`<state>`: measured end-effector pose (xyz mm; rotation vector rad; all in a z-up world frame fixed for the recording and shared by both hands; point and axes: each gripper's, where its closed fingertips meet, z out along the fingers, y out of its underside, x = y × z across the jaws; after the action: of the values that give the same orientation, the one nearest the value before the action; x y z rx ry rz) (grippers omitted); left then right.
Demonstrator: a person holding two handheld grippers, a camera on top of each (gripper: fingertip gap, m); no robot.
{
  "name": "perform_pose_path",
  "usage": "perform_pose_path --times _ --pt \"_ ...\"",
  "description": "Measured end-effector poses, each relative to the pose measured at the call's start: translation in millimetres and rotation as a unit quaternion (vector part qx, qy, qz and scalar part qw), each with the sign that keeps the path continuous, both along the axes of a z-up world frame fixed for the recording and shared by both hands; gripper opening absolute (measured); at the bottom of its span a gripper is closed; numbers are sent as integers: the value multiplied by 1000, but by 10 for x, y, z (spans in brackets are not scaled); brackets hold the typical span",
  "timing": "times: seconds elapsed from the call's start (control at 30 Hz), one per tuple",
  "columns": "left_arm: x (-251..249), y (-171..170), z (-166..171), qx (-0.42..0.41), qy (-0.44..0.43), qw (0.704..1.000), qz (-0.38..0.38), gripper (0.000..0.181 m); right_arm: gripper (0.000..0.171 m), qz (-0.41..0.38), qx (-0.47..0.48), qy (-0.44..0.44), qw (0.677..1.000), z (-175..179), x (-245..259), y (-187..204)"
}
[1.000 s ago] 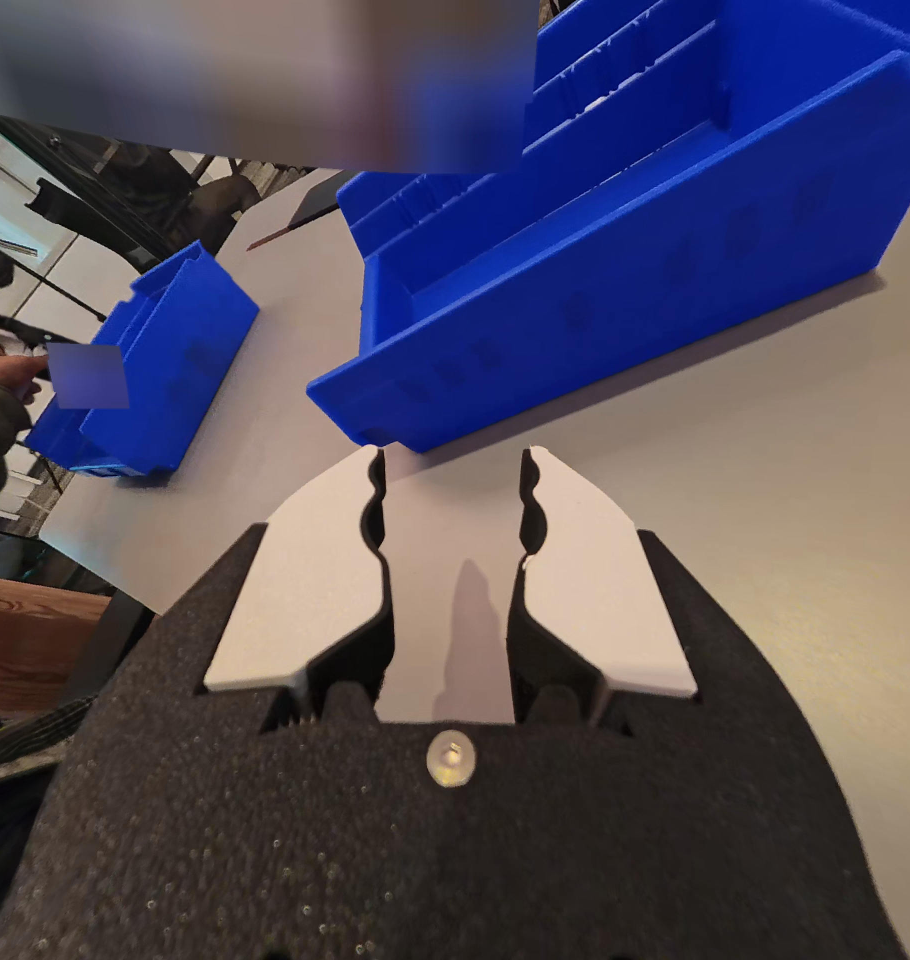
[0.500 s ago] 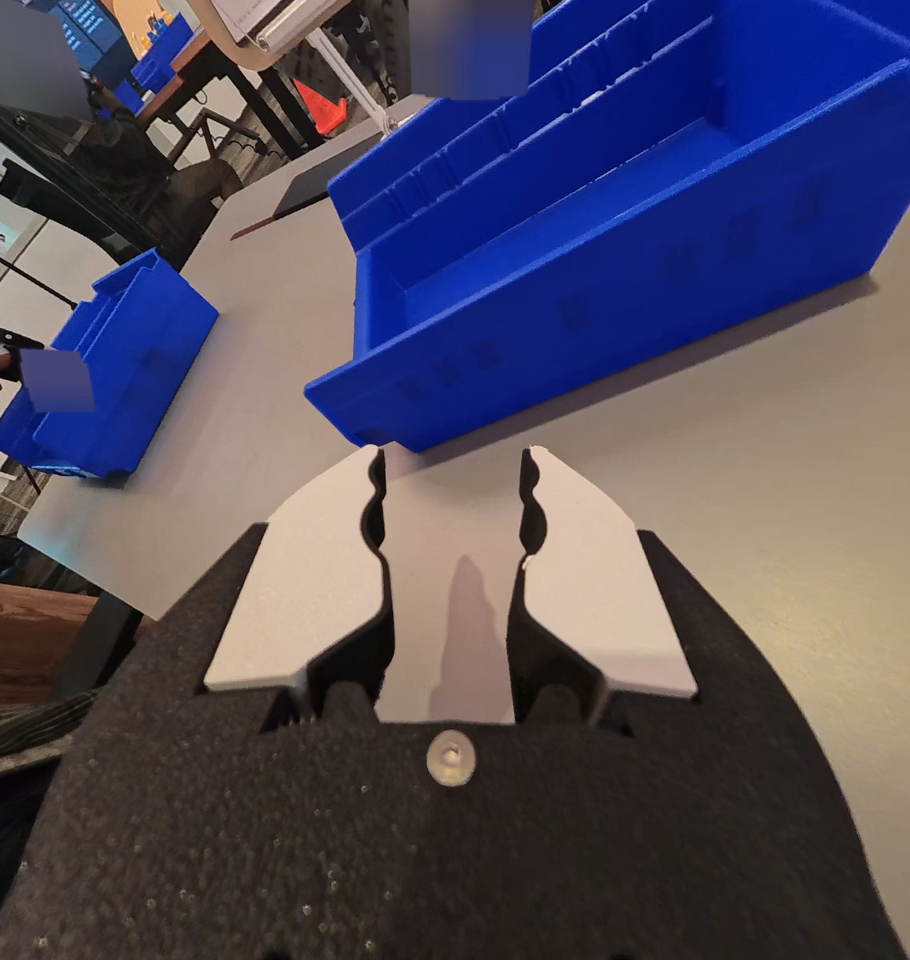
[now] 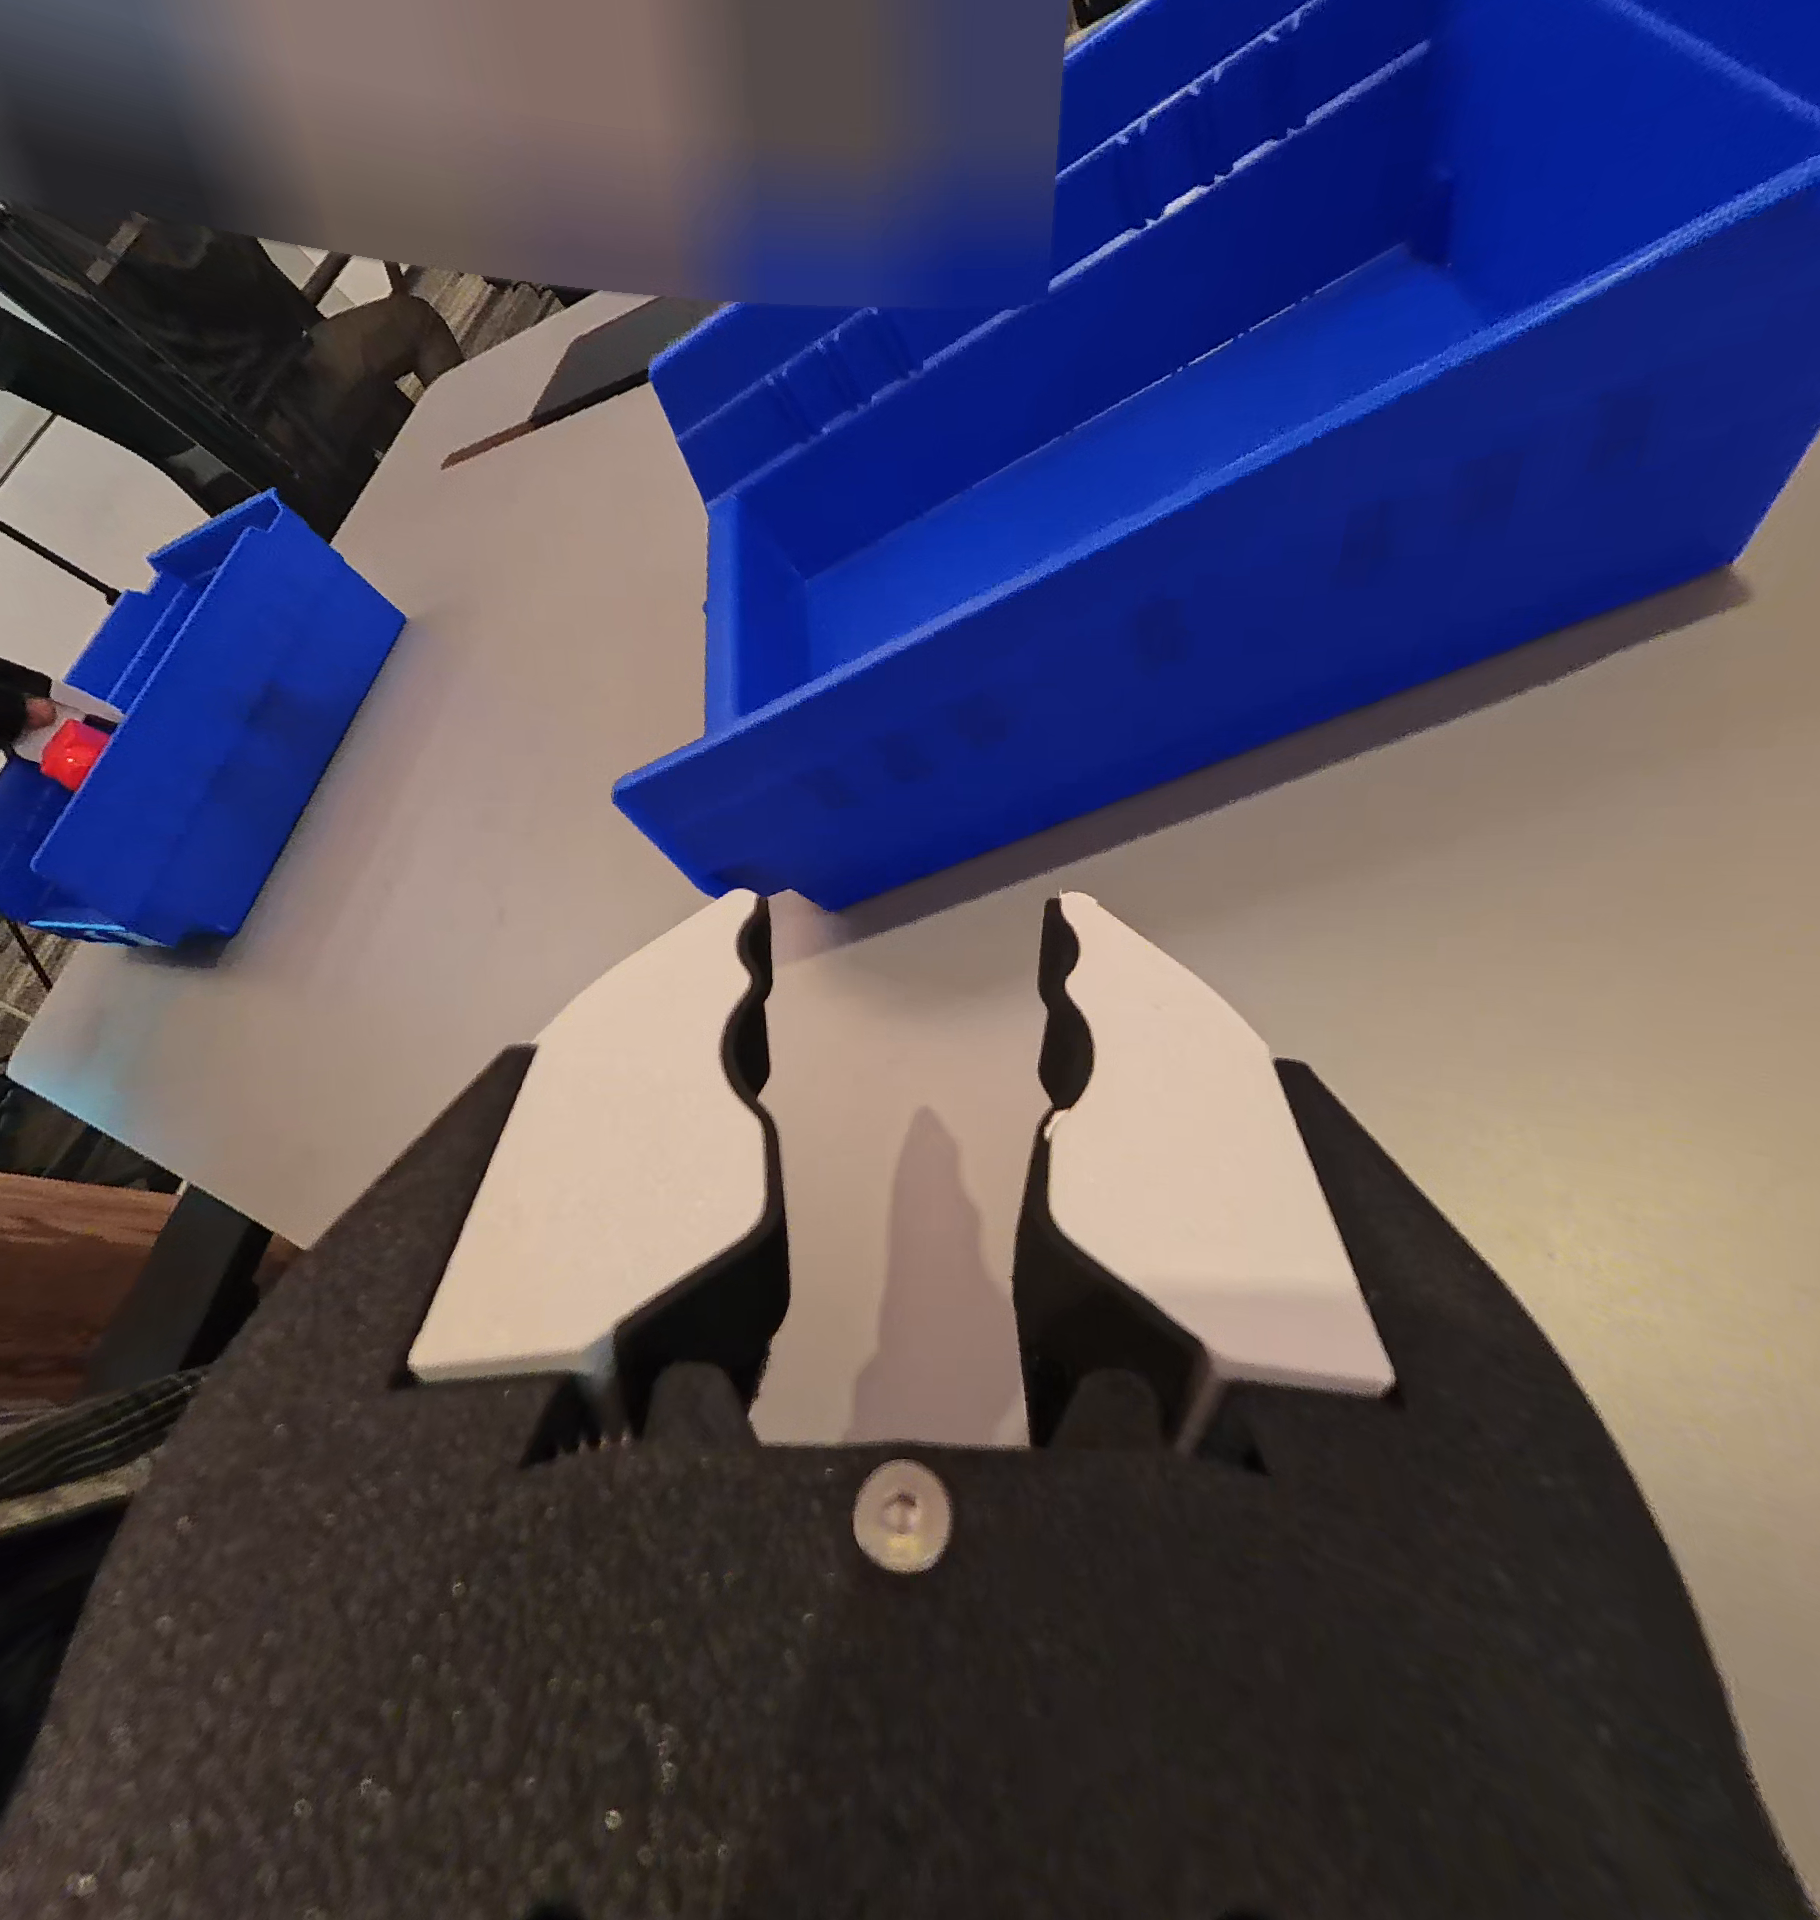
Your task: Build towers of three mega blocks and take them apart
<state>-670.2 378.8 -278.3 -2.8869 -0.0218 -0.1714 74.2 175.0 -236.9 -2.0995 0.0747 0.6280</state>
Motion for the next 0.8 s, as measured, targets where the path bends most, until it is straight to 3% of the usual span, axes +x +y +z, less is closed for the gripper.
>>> perform_pose_path --times 0.53,0.67,0.8 --pt "-51 57 26 18 9 999 -30 4 50 5 -4 -3 1000 -18 -62 2" --pt "-15 116 255 66 1 998 -25 36 55 5 -4 -4 1000 -2 -72 23" --pt "187 165 746 149 -6 988 -45 58 68 1 -10 1 1000 47 -72 73"
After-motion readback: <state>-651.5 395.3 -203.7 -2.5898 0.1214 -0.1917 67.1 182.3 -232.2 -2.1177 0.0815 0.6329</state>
